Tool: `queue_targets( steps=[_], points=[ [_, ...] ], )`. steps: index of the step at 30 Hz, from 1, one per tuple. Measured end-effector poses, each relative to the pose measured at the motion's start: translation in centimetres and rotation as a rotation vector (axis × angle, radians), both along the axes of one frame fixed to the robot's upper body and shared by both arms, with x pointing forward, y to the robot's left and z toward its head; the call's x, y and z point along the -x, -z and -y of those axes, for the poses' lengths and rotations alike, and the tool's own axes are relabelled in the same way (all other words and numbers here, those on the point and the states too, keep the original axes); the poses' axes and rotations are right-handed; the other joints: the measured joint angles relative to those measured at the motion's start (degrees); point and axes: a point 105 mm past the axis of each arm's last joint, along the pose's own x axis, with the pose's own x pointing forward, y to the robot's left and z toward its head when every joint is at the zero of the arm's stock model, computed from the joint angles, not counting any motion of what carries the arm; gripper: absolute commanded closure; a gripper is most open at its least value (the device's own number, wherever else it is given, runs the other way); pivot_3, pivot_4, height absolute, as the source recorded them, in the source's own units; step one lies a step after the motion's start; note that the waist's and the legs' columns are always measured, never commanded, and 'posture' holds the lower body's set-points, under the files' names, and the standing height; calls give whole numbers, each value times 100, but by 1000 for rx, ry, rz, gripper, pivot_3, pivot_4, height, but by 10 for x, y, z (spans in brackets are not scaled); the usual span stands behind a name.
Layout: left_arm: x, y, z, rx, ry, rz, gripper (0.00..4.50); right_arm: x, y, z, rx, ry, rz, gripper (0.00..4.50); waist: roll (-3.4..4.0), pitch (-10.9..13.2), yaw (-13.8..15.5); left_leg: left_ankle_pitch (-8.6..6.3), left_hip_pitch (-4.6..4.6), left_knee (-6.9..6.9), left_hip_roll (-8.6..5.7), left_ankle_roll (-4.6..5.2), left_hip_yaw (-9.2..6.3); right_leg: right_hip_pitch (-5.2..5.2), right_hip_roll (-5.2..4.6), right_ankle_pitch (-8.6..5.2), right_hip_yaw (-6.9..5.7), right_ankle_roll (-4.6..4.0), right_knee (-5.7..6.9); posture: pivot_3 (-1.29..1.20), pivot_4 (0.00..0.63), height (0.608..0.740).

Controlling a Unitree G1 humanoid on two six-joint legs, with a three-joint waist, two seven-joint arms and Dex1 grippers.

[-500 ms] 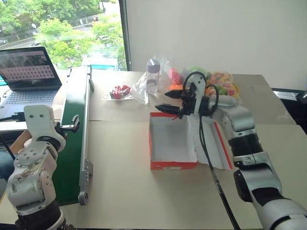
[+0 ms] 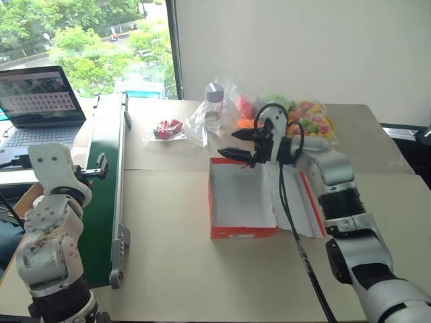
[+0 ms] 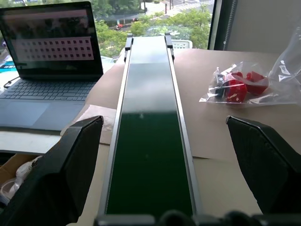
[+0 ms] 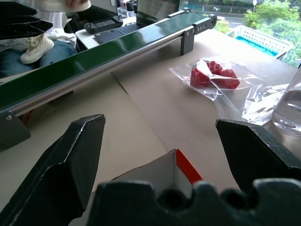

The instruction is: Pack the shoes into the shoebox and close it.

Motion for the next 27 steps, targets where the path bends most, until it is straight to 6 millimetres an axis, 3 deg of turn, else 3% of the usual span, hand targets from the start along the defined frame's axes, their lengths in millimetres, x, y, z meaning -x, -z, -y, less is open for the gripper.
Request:
queue_targets(
  steps=[22, 25, 27],
  points=[
    [-13, 4, 11, 4, 24, -14, 0, 4, -7, -12, -28, -21, 28, 14, 0, 0, 0, 0, -1, -2, 0, 0, 0, -2, 0, 0, -1, 1, 0, 0, 150, 740],
    [-16, 9, 6, 42, -20, -27, 0, 5, -8, -13, -28, -23, 35, 14, 0, 0, 1, 0, -1, -2, 0, 0, 0, -2, -1, 0, -2, 2, -1, 0, 150, 740],
    [-18, 23, 4, 84, -57, -73, 0, 5, -8, -13, -26, -23, 36, 14, 0, 0, 1, 0, -1, -1, 0, 0, 0, -1, -1, 0, -2, 1, -1, 0, 150, 740]
  ],
)
